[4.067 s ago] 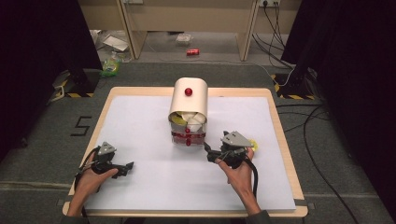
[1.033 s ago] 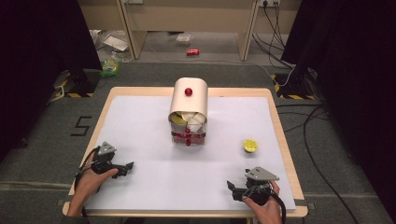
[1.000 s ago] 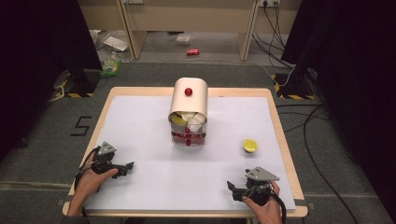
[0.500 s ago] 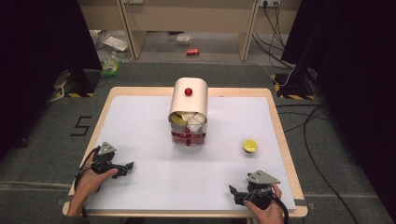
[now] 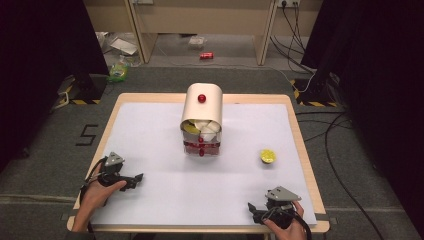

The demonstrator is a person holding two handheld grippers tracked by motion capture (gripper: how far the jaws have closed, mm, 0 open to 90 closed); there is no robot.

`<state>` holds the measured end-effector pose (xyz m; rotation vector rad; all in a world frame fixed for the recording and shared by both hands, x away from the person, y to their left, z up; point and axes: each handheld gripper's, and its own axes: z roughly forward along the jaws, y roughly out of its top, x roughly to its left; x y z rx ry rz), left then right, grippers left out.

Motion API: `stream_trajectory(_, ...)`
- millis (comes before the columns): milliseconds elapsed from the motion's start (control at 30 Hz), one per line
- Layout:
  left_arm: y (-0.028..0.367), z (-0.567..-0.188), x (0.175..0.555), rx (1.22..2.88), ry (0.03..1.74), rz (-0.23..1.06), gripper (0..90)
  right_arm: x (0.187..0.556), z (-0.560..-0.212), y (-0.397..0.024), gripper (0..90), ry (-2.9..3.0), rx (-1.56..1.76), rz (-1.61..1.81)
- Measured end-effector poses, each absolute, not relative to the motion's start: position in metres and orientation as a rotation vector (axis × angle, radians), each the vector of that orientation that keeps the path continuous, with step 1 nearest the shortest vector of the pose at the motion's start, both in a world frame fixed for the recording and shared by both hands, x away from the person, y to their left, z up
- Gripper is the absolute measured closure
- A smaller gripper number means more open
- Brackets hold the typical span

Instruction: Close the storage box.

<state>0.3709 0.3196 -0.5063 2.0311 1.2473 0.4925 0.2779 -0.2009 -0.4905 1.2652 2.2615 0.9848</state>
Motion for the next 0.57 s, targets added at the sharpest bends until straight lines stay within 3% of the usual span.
stream_trajectory(567,0.3195,-0.5063,0.3709,2.032,1.248,0.493,0.0,0.2699,-0.4986,-0.2028,15.3,2.242,1.237,0.982)
